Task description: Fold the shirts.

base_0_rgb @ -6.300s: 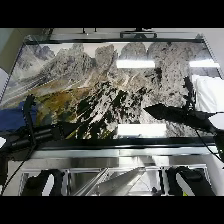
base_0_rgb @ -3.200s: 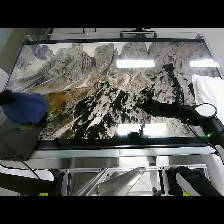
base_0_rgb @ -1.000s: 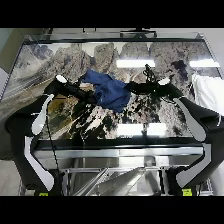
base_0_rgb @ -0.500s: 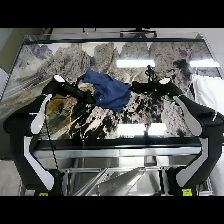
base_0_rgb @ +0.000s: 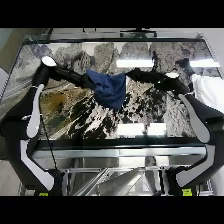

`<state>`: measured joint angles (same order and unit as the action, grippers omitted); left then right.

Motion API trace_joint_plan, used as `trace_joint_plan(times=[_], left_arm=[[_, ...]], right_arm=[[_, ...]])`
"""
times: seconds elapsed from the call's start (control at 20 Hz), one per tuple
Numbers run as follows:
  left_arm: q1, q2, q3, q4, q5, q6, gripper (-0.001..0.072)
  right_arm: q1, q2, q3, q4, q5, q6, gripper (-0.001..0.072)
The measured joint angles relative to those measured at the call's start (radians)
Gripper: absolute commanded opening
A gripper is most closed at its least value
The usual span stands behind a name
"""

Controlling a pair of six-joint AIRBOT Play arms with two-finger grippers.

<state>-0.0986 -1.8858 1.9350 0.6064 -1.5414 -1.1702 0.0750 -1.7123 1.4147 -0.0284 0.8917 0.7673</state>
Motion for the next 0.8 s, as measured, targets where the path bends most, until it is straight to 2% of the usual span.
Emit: trace_joint_plan(times=[0.2, 0.35, 0.5, 0.65, 0.8], left_arm=[[0.018, 0.230, 0.143, -0.075, 0.138, -0.015, 0.0007], [0.032, 0.457, 0.119, -0.134, 0.320, -0.005, 0.0007], [0.037, 0.634, 0.083, -0.138, 0.431, 0.004, 0.0007], [0.039, 0.716, 0.070, -0.077, 0.443, -0.043, 0.0007], [0.039, 0.691, 0.063, 0.016, 0.352, -0.116, 0.0008]], right_arm=[[-0.050, 0.293, 0.021, 0.035, -0.031, -0.086, 0.0024], [-0.063, 0.504, 0.084, 0.032, -0.060, -0.145, 0.0023], [-0.069, 0.649, 0.159, -0.048, -0.104, -0.159, 0.0023], [-0.070, 0.690, 0.192, -0.151, -0.095, -0.107, 0.0024], [-0.071, 0.623, 0.202, -0.219, -0.015, -0.063, 0.0024]])
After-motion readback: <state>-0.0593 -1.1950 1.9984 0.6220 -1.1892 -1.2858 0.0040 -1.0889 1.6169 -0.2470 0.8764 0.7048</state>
